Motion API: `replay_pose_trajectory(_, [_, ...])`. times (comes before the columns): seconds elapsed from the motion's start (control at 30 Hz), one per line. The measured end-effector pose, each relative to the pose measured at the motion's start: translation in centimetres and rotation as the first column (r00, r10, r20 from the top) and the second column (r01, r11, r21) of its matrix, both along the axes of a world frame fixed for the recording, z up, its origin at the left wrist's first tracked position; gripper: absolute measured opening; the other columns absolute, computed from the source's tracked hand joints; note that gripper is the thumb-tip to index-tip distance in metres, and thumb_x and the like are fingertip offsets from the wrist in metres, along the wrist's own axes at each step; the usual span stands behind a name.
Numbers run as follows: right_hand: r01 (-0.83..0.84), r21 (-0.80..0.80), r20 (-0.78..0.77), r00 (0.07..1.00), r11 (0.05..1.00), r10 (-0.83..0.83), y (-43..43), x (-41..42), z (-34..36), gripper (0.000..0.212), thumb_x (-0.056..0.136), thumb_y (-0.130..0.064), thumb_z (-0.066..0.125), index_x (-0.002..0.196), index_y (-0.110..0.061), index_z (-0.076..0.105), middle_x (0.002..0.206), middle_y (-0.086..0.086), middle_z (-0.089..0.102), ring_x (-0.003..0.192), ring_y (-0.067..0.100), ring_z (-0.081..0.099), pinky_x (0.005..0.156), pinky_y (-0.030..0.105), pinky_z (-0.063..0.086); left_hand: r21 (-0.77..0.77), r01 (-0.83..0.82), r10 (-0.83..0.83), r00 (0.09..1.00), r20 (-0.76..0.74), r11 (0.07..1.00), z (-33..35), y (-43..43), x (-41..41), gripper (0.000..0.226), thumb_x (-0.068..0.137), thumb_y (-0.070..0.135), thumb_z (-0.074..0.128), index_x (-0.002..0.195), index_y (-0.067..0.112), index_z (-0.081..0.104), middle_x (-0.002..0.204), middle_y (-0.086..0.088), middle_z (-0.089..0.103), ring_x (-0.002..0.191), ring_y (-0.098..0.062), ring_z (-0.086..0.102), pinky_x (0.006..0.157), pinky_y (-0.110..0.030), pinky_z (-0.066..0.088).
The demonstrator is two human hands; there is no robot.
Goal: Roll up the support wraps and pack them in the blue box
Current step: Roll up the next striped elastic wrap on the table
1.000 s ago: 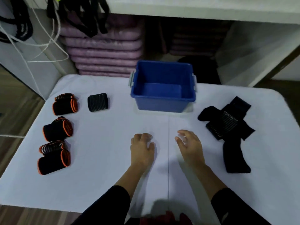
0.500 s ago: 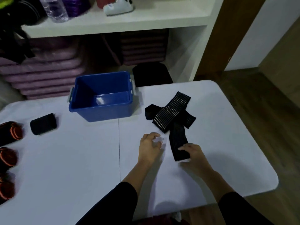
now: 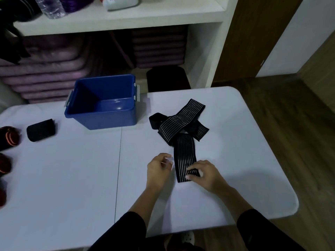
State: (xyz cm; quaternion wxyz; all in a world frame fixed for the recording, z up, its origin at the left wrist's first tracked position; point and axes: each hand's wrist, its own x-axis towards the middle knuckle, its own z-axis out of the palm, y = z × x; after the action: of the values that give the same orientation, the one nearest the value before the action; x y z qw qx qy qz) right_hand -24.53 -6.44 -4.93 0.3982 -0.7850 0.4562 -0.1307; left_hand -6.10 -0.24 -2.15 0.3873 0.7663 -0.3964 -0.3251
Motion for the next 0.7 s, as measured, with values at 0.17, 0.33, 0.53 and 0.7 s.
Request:
replay_pose_trajectory(0.17, [0.282,-0.124,0.09,0.958,0.951,-0.272,-5.1,-0.2,-0.9,0.021,0.085,-0.018,0.063,0.106,-0.019,0.066,0.106,-0.001,0.065,0.1,0.018,0.06,0.089,0.042,0.05,-0.031,0.024,-0.026,0.998,-0.05,0.999,0.3,-2.2,-1.1,0.02,0.083,0.006,0.062,0.095,0.022,0.066,0.08,-0.002,0.066,0.068,-0.01,0.062,0.067,-0.011,0.047])
replay_pose_trajectory(0.33, [0.236,-0.252,0.007,0.97,0.938,-0.242,-11.5,0.2,-1.2,0.042,0.079,-0.005,0.068,0.119,-0.012,0.06,0.124,0.01,0.058,0.115,0.029,0.051,0.1,0.03,0.036,-0.063,0.06,-0.059,0.998,0.009,0.996,0.4,-5.5,-1.8,0.021,0.082,0.009,0.066,0.099,0.021,0.066,0.089,0.003,0.066,0.075,-0.006,0.06,0.073,-0.011,0.049])
replay_pose_trajectory(0.53, [0.058,-0.272,-0.105,0.99,0.96,-0.09,-14.1,0.3,-3.1,0.039,0.076,-0.019,0.075,0.114,-0.017,0.067,0.127,0.007,0.059,0.116,0.029,0.049,0.1,0.03,0.032,0.003,0.107,-0.106,0.976,0.188,0.994,-1.3,-6.2,-2.6,0.026,0.083,0.017,0.067,0.108,0.02,0.064,0.111,0.003,0.053,0.099,-0.013,0.055,0.09,-0.02,0.045])
replay_pose_trajectory(0.7, [0.116,-0.238,0.008,0.993,0.964,-0.117,-12.9,-0.7,-3.6,0.028,0.079,-0.008,0.069,0.106,-0.015,0.071,0.111,0.007,0.062,0.105,0.027,0.046,0.096,0.035,0.039,0.104,0.115,-0.139,0.955,0.263,0.988,-2.6,-4.8,-3.1,0.035,0.081,0.019,0.069,0.115,0.016,0.06,0.128,-0.004,0.036,0.123,-0.016,0.035,0.104,-0.017,0.025])
